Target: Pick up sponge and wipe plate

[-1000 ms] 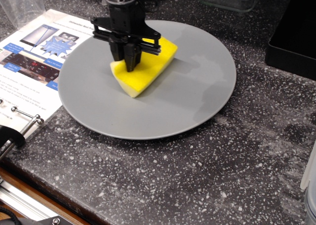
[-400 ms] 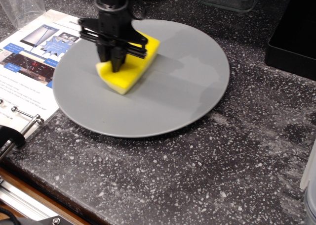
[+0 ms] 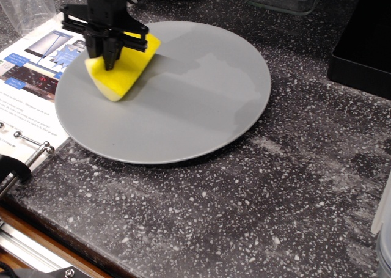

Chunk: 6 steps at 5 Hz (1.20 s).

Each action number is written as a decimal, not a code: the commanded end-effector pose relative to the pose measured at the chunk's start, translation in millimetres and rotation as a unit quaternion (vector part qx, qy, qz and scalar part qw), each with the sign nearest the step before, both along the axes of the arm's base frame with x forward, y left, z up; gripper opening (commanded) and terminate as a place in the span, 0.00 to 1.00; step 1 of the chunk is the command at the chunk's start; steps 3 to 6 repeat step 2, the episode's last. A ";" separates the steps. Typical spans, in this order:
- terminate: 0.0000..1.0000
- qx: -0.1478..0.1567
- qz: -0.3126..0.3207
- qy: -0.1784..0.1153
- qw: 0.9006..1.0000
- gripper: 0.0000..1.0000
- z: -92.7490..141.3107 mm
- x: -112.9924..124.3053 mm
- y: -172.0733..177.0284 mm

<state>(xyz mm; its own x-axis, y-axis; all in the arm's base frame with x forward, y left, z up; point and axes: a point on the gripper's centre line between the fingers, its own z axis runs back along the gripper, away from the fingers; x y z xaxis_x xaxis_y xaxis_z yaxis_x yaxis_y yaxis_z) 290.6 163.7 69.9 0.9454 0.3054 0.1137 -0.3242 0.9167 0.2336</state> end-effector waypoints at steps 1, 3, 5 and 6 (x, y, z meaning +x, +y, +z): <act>0.00 0.003 -0.037 0.036 0.999 0.00 -16.2 -27.3 -17.8; 1.00 -0.033 -0.065 0.066 0.995 0.00 -26.0 -33.4 -53.0; 1.00 -0.033 -0.065 0.066 0.995 0.00 -26.0 -33.4 -53.0; 1.00 -0.033 -0.065 0.066 0.995 0.00 -26.0 -33.4 -53.0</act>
